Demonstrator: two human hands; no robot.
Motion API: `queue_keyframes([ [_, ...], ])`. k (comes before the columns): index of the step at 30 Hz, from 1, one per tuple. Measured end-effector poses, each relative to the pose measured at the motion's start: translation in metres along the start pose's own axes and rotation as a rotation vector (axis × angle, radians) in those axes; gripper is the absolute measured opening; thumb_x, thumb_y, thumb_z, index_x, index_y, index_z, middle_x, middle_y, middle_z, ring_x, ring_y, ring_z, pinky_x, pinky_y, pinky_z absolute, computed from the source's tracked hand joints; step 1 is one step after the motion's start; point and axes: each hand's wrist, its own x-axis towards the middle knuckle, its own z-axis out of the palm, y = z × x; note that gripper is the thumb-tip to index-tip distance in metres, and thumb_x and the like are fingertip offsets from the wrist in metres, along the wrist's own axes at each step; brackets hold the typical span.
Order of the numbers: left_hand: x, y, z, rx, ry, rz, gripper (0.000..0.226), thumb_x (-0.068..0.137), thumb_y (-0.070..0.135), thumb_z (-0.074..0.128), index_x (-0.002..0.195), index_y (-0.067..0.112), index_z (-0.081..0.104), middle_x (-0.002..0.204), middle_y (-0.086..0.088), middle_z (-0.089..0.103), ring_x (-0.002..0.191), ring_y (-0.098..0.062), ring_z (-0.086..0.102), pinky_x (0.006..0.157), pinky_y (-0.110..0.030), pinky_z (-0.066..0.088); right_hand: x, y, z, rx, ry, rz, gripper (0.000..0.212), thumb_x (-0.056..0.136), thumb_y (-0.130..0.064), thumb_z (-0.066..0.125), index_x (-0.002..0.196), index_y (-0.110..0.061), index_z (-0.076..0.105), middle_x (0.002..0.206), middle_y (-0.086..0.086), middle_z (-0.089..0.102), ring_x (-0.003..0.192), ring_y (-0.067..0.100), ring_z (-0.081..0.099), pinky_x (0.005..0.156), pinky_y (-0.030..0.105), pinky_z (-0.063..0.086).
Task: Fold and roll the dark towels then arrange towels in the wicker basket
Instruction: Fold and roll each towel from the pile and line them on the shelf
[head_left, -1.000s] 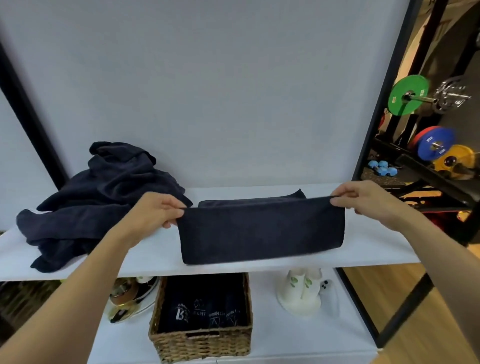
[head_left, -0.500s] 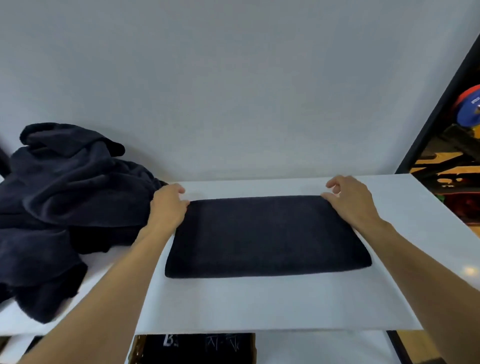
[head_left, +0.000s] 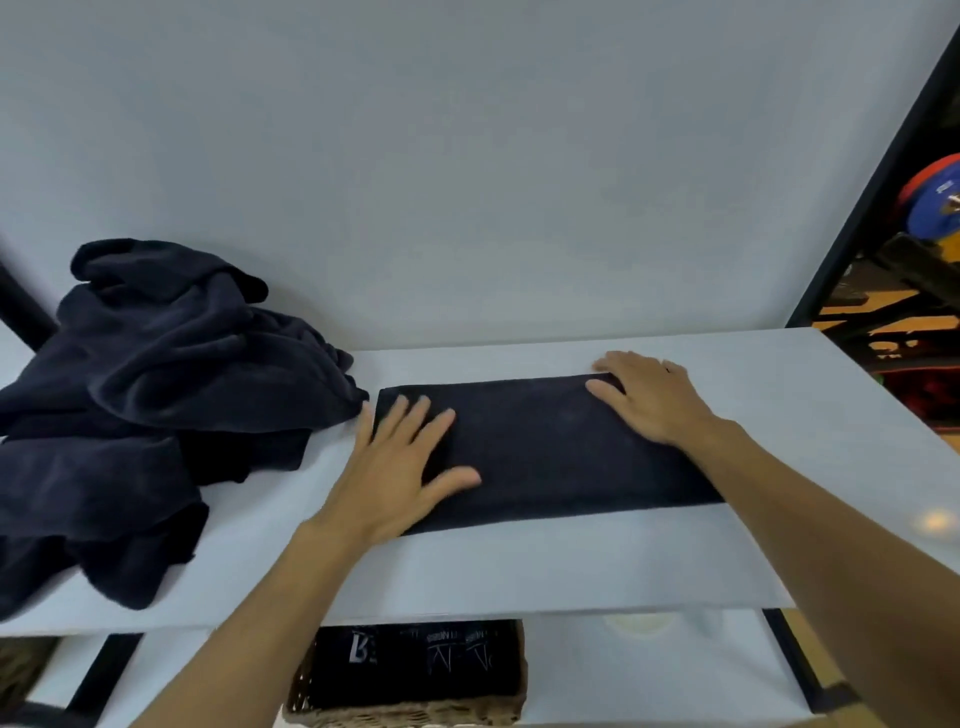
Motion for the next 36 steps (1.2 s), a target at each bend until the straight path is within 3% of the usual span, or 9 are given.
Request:
queue_keyframes([
  [5, -0.023, 0.006, 0.000, 0.062, 0.286, 0.368, 0.035, 0.082, 0.033, 0.046, 0.104, 0.019, 0.071, 0.110, 0.002, 0.070, 0.102, -0.020, 0.067, 0.097, -0.042, 0.051, -0.016, -0.002, -0.023, 0.113, 0.014, 0.076, 0.024, 0.092, -0.046, 0.056, 0.101, -0.023, 0.053, 0.105, -0.004, 0.061, 0.099, 0.020, 0.056, 0.089, 0.038, 0.034],
  [7, -0.008, -0.005, -0.013, 0.121, 0.352, 0.345, 0.021, 0.071, 0.011, 0.053, 0.084, 0.016, 0.069, 0.081, 0.002, 0.070, 0.074, -0.024, 0.066, 0.070, -0.032, 0.055, -0.027, 0.004, -0.031, 0.183, -0.027, 0.147, 0.022, 0.091, -0.039, 0.061, 0.103, -0.024, 0.052, 0.109, -0.002, 0.062, 0.102, 0.021, 0.056, 0.092, 0.038, 0.033],
  [10, 0.022, -0.021, -0.036, 0.277, 0.424, 0.201, 0.028, 0.067, -0.010, 0.065, 0.083, 0.013, 0.068, 0.080, -0.003, 0.069, 0.073, -0.028, 0.060, 0.068, -0.038, 0.049, -0.052, 0.006, -0.042, 0.325, -0.118, 0.295, 0.029, 0.087, -0.034, 0.068, 0.109, -0.020, 0.056, 0.118, 0.004, 0.060, 0.104, 0.021, 0.056, 0.092, 0.037, 0.044],
  [14, 0.041, -0.002, -0.040, 0.196, 0.332, -0.146, 0.041, 0.086, -0.006, 0.050, 0.116, 0.017, 0.065, 0.127, -0.007, 0.058, 0.111, -0.032, 0.050, 0.095, -0.040, 0.037, -0.102, -0.016, -0.047, 0.447, -0.295, 0.423, 0.039, 0.089, -0.028, 0.068, 0.122, -0.017, 0.051, 0.105, 0.004, 0.060, 0.086, 0.020, 0.061, 0.070, 0.029, 0.053],
  [17, 0.010, 0.045, -0.020, -0.030, 0.376, 0.239, 0.024, 0.093, 0.019, 0.054, 0.111, 0.016, 0.069, 0.122, -0.005, 0.060, 0.105, -0.029, 0.056, 0.089, -0.037, 0.045, -0.129, -0.030, -0.044, 0.490, -0.342, 0.446, 0.055, 0.088, -0.028, 0.070, 0.135, -0.020, 0.042, 0.104, 0.003, 0.058, 0.081, 0.019, 0.064, 0.058, 0.024, 0.053],
  [22, -0.078, 0.098, 0.012, -0.020, 0.246, 0.672, 0.061, 0.079, 0.068, 0.059, 0.116, 0.020, 0.063, 0.108, 0.001, 0.062, 0.091, -0.017, 0.057, 0.079, -0.031, 0.049, -0.155, -0.044, -0.045, 0.629, -0.317, 0.497, 0.065, 0.088, -0.022, 0.072, 0.143, -0.016, 0.038, 0.100, 0.005, 0.059, 0.075, 0.022, 0.064, 0.066, 0.029, 0.059],
  [27, -0.098, 0.097, 0.027, 0.201, 0.337, 0.639, 0.045, 0.066, 0.007, 0.083, 0.106, 0.015, 0.065, 0.102, -0.002, 0.066, 0.089, -0.023, 0.063, 0.079, -0.035, 0.055, -0.178, -0.059, -0.044, 0.712, -0.302, 0.549, 0.073, 0.088, -0.021, 0.072, 0.148, -0.015, 0.030, 0.103, 0.014, 0.063, 0.059, 0.018, 0.061, 0.068, 0.031, 0.060],
  [30, -0.105, 0.092, 0.016, -0.020, 0.364, 0.473, 0.035, 0.066, 0.001, 0.081, 0.096, 0.015, 0.071, 0.092, 0.000, 0.071, 0.080, -0.022, 0.066, 0.062, -0.033, 0.055, -0.190, -0.056, -0.036, 0.208, -0.159, 0.365, 0.072, 0.086, -0.044, 0.069, 0.145, -0.020, 0.035, 0.120, 0.009, 0.060, 0.091, 0.022, 0.064, 0.084, 0.037, 0.053],
  [36, -0.113, 0.087, -0.008, -0.442, 0.262, 0.218, 0.016, 0.090, 0.019, 0.067, 0.105, 0.016, 0.073, 0.097, 0.003, 0.068, 0.088, -0.012, 0.062, 0.081, -0.020, 0.047, -0.230, -0.071, -0.004, -0.117, -0.016, -0.317, 0.073, 0.077, -0.073, 0.051, 0.138, -0.034, 0.049, 0.143, -0.008, 0.041, 0.127, 0.015, 0.041, 0.102, 0.036, 0.028],
])
